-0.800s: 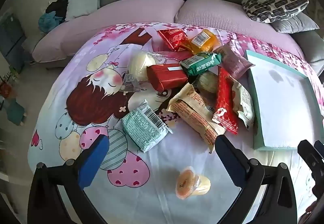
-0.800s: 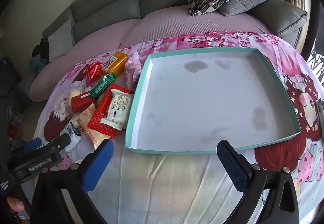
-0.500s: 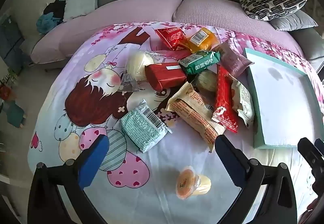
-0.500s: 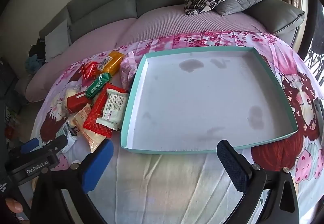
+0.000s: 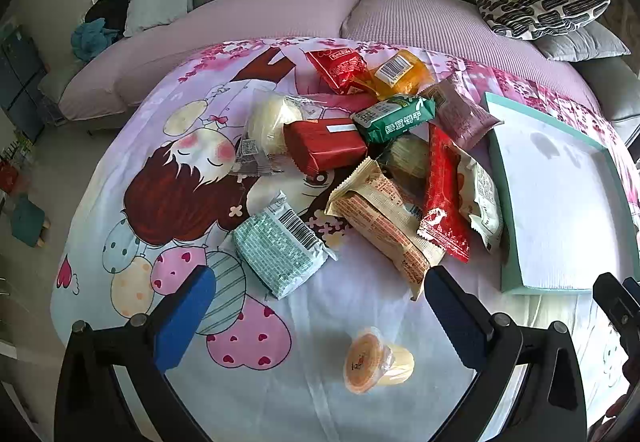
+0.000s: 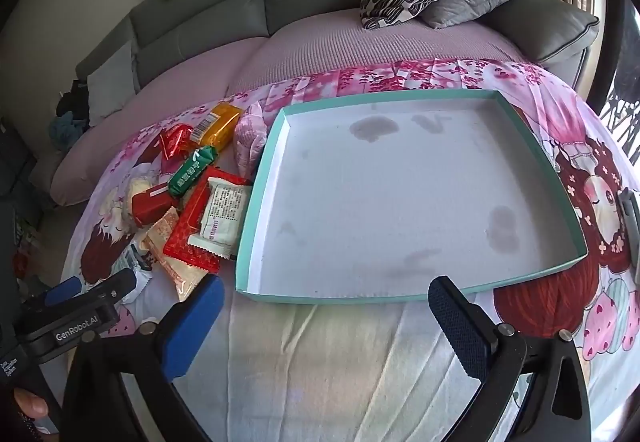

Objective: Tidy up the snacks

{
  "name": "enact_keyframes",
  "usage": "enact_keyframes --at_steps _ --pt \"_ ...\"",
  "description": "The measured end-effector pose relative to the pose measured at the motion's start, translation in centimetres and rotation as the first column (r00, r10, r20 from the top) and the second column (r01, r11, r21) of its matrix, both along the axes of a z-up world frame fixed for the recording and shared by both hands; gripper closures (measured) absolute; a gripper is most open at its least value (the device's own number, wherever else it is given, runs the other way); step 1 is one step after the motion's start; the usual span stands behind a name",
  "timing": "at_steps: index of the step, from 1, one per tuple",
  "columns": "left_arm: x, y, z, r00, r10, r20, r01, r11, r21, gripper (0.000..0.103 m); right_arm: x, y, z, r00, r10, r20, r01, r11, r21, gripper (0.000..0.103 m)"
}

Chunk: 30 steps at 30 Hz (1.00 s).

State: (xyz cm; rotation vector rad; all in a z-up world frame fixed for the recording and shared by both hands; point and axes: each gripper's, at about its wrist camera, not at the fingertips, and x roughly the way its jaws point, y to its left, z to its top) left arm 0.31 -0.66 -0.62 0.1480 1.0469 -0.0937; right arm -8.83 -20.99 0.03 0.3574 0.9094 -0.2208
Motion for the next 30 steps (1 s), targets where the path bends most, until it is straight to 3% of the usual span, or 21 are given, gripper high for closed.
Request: enact_keyframes --at_steps 30 --pt "0.38 0.0 -0.23 1.0 -0.001 -0.019 0.001 0.999 -0.036 0.0 -0.04 -0.28 -0.12 1.0 -0.004 0.001 0.004 1.0 0.01 0.0"
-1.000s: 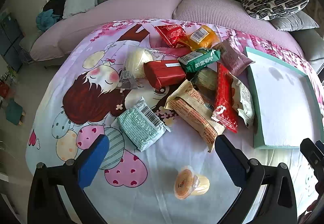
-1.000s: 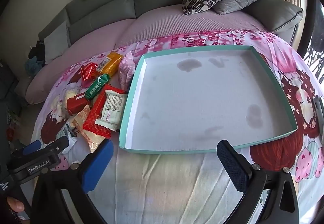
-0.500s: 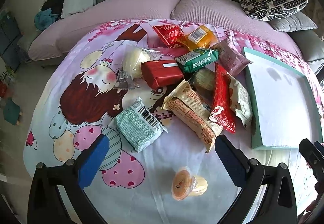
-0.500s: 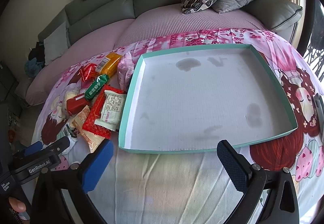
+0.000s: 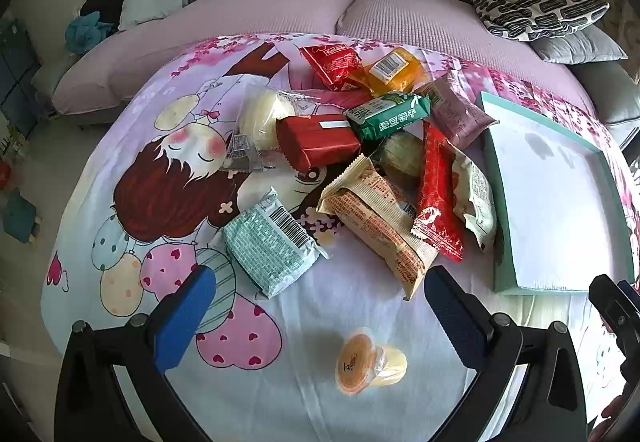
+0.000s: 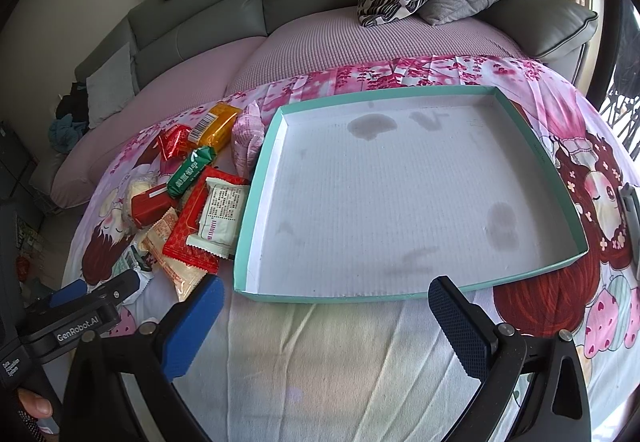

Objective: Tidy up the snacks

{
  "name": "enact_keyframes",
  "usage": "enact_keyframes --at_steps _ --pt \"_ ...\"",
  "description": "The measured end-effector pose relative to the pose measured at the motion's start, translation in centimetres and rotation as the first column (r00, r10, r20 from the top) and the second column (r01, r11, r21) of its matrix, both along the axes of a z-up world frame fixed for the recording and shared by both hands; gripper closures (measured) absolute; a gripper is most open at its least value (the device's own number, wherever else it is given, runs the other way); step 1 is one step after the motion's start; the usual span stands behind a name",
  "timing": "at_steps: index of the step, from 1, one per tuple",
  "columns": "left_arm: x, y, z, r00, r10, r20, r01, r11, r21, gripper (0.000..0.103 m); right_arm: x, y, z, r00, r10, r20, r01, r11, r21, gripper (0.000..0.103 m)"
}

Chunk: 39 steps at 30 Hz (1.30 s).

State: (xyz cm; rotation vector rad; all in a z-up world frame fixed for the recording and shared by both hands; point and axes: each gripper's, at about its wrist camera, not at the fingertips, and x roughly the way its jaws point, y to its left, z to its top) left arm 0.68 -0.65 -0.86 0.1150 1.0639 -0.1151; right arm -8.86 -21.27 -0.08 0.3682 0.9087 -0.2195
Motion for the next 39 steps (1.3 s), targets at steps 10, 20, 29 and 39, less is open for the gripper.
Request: enact_keyframes --at_steps 10,20,29,39 --pt "0.02 0.01 0.01 1.0 0.0 -0.005 0.0 1.0 -0.012 0.0 -0.03 -0.07 -0.03 1.0 0.001 -0.001 -0.001 1.0 0.0 0.0" --pt "-0.05 -0.14 -0.14 1.0 -0.004 -0.013 0.004 1.0 -0.015 0.0 0.01 -0.08 0.06 1.0 0.002 -0.002 -0.002 1.0 0.001 0.0" --pt "-0.09 -0.1 -0.04 1.0 -0.006 -0.007 0.006 1.0 -0.025 0.0 -0.17 0.02 -0.09 1.0 0.0 -0.001 0.0 1.0 0.005 0.0" --pt "-0.35 -0.24 0.14 1.0 0.005 0.016 -0.004 0.998 -0.065 0.0 -0.21 -0.17 -0.13 1.0 -0.001 -0.002 0.001 1.0 0.015 0.0"
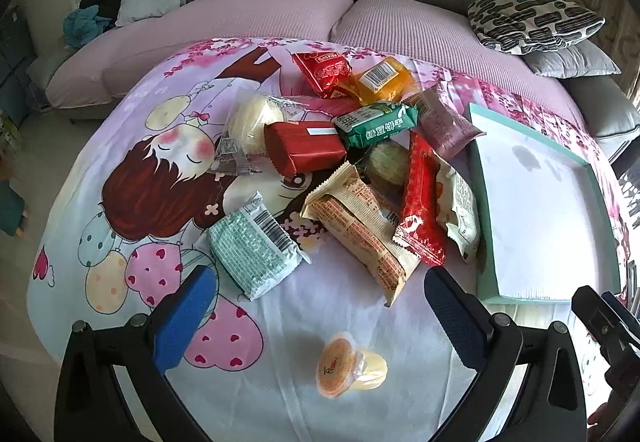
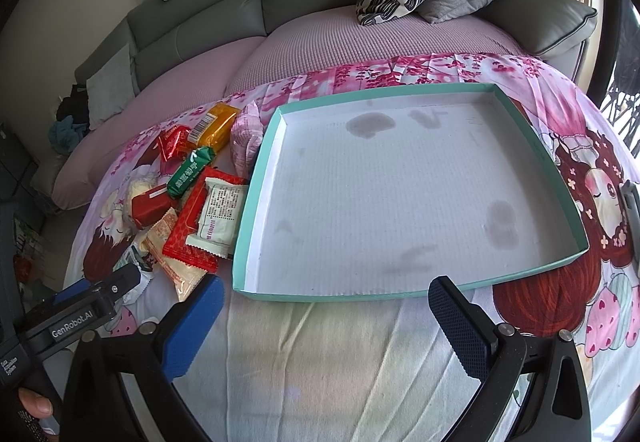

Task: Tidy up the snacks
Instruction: 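Grasp the yellow jelly cup with the left gripper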

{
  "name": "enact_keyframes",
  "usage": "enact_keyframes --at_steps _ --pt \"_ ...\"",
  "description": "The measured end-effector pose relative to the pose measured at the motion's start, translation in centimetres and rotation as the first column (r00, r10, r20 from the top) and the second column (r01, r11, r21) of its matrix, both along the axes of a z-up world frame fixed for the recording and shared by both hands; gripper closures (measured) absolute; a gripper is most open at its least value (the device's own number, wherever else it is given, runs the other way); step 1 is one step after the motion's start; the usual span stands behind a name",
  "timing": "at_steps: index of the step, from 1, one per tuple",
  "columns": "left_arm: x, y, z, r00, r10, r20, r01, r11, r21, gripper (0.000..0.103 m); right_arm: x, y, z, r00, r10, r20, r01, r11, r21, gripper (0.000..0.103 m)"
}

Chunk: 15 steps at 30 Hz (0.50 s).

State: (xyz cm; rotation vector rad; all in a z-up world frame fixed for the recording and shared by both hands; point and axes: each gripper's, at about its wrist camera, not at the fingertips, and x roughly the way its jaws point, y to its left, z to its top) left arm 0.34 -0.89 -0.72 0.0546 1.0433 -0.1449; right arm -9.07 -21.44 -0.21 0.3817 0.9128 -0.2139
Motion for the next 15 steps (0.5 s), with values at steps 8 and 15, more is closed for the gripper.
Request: enact_keyframes --at_steps 8,15 --pt "-1.6 -0.4 -1.2 0.998 -0.026 -0.055 0.026 1.0 0.016 0.0 -0.3 0.5 -1.3 0.999 0.016 -0.043 -0.015 1.0 0.018 0.0" --pt "-3.2 -0.7 -2.7 0.992 -0.062 -0.11 0.068 0.996 0.052 0.001 -1.4 1.2 -2.4 0.997 0.022 -0.077 -0.02 1.0 0.022 0.0"
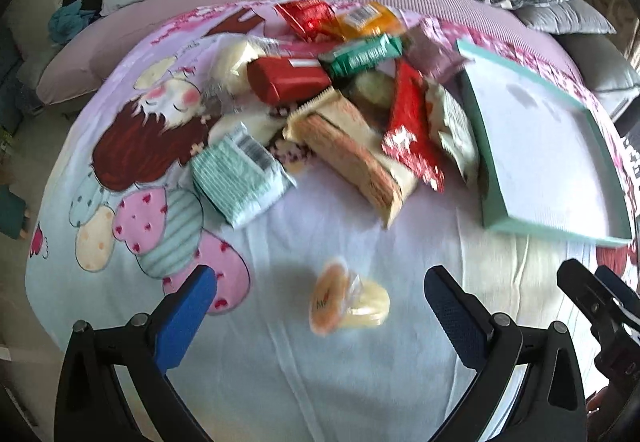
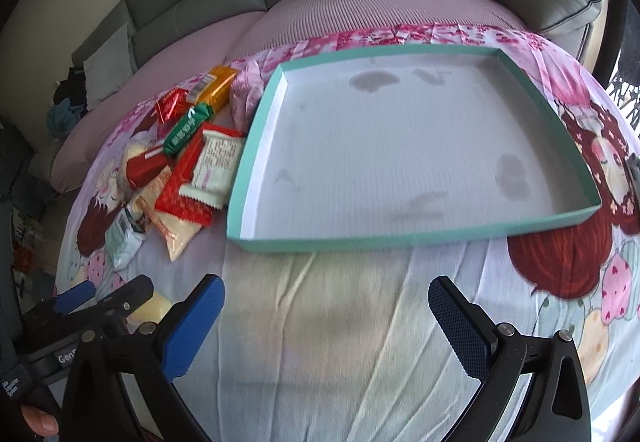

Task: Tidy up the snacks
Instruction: 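Grasp the yellow jelly cup with the left gripper, then lift the jelly cup with the left gripper while the right gripper grasps the green biscuit pack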

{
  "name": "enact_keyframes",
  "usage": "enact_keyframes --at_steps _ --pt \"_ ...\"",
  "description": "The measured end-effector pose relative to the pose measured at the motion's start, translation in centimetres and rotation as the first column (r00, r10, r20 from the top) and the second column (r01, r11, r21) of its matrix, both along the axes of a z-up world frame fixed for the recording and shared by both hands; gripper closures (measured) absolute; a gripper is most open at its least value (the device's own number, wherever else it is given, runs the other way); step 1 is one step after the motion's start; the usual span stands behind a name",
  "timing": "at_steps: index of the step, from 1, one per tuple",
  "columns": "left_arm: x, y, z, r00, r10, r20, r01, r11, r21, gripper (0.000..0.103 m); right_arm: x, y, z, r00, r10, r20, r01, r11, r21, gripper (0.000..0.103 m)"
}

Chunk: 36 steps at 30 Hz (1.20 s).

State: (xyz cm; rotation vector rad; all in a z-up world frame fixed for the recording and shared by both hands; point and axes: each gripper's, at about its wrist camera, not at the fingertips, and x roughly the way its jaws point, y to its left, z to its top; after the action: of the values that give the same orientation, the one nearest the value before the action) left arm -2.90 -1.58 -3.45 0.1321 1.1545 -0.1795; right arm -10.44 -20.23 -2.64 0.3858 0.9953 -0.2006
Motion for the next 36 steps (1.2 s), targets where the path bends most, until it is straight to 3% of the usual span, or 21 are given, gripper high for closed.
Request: enact_keyframes --at_steps 3,5,9,13,25,36 --pt "-0.4 -0.6 -0.7 0.999 -0.032 -0.033 0.032 0.999 0.0 0.017 -0.4 0.1 -0.4 1.0 -0.002 -0.012 0.002 1.0 0.001 0.0" --pt "-0.4 -1.0 -1.2 0.997 -0.051 -0.061 0.05 0.999 -0.005 0.038 -0.6 0.2 -0.5 1.0 -0.003 -0.015 0.003 1.0 0.0 0.0" --pt "-0.4 -1.4 -1.6 0.995 -0.064 -0.079 0.062 0.998 -0.018 0.043 -0.9 0.3 -0.5 1.0 -0.004 -0.017 0.004 1.0 -0.003 0.0" --pt "-0.3 -1.6 -2.2 0.993 -0.059 -0.099 0.059 0.998 -0.012 0.057 -0.8 0.3 -0.4 1.0 -0.004 -0.021 0.004 1.0 -0.006 0.0" --pt "0.6 -0.5 -1.5 0.997 -0.035 -0.068 0.03 0.997 -0.065 0.061 -0.2 0.8 -0.1 1.0 0.004 -0.017 -0.004 0.999 -0.035 0.0" --pt "4.4 4.4 3.0 0.99 0.138 0.011 -0.133 0.974 -0.183 0.061 1.7 2.3 2.7 0.996 0.057 0.074 -0.052 0.996 -0.074 0.0"
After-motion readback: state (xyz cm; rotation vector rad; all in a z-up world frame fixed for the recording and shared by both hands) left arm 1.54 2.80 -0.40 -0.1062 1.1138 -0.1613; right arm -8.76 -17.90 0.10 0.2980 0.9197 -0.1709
